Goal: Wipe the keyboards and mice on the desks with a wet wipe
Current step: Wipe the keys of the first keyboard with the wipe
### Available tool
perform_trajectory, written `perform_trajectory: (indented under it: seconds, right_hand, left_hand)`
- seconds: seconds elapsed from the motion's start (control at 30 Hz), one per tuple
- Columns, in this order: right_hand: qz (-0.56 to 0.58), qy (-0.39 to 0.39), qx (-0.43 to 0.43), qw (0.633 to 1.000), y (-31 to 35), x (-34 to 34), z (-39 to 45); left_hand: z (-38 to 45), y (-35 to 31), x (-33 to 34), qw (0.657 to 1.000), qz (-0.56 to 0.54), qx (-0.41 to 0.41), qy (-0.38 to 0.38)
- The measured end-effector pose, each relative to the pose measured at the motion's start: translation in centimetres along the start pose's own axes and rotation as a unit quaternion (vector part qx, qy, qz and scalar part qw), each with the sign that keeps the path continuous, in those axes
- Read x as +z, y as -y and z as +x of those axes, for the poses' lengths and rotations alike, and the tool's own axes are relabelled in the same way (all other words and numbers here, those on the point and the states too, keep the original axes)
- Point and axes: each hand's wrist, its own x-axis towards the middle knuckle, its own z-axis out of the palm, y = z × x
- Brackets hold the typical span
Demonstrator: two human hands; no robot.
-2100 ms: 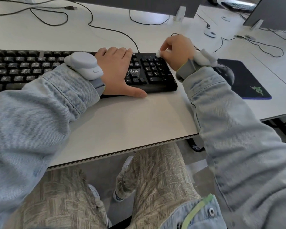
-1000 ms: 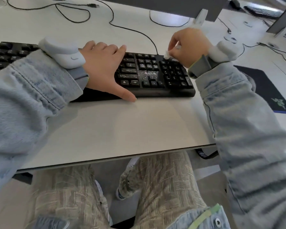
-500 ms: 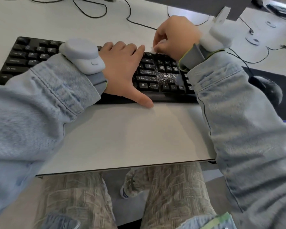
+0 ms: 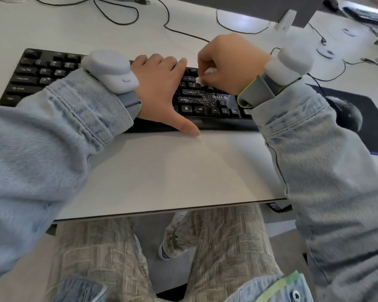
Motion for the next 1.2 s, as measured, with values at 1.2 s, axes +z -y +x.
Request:
perform_trajectory:
  seconds: [1.2]
  right_hand:
    - [0.085, -0.136, 0.089, 0.983, -3.8, 1.3, -1.2]
  left_hand:
    - [-0.3, -0.6, -0.2, 1.0, -0.021, -0.009, 0.008]
